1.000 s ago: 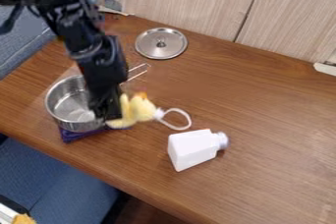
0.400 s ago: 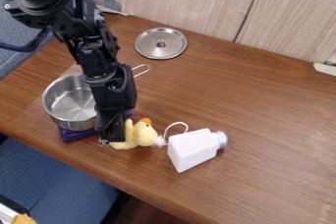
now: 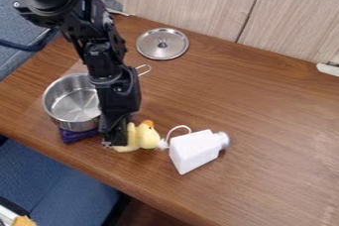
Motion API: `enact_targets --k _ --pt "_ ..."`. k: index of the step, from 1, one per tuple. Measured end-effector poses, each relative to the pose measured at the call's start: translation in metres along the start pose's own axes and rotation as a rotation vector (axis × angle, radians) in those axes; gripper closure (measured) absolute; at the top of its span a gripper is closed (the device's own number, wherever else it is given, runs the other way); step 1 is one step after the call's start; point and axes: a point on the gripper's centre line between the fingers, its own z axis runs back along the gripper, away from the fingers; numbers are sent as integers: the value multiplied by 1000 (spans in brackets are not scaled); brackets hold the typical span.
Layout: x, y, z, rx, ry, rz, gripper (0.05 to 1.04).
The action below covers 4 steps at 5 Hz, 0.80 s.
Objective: Moved the duck from right to left
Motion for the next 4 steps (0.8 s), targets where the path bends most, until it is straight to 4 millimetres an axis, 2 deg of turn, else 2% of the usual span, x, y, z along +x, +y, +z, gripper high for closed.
enact_targets --k 2,3,4 --pt "6 -1 4 -7 -38 7 120" --pt "14 7 18 25 -79 -7 77" --pt "24 16 35 40 -121 -3 83"
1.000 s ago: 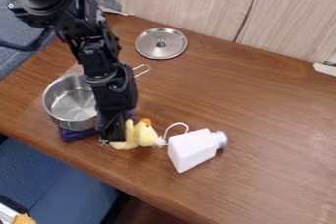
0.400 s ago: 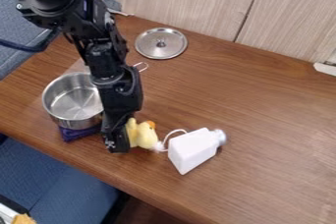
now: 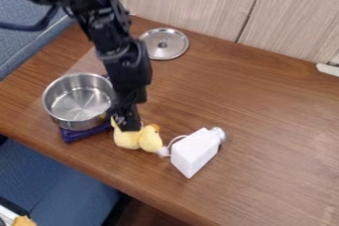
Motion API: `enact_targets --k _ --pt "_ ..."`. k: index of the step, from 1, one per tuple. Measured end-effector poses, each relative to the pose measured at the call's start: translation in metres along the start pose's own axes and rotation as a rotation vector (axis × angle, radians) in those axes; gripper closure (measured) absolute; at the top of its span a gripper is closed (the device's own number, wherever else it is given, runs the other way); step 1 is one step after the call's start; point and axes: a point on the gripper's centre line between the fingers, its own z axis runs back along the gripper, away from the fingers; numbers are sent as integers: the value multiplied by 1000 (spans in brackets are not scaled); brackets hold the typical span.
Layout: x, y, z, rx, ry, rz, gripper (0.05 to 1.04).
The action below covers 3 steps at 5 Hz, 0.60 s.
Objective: Moved the duck from right to left
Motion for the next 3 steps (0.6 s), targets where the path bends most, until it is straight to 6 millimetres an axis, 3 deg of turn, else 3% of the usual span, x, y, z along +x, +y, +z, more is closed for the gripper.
enact_targets --k 2,3 --pt "25 15 44 68 -80 -17 83" --pt "22 15 46 71 -80 -15 83"
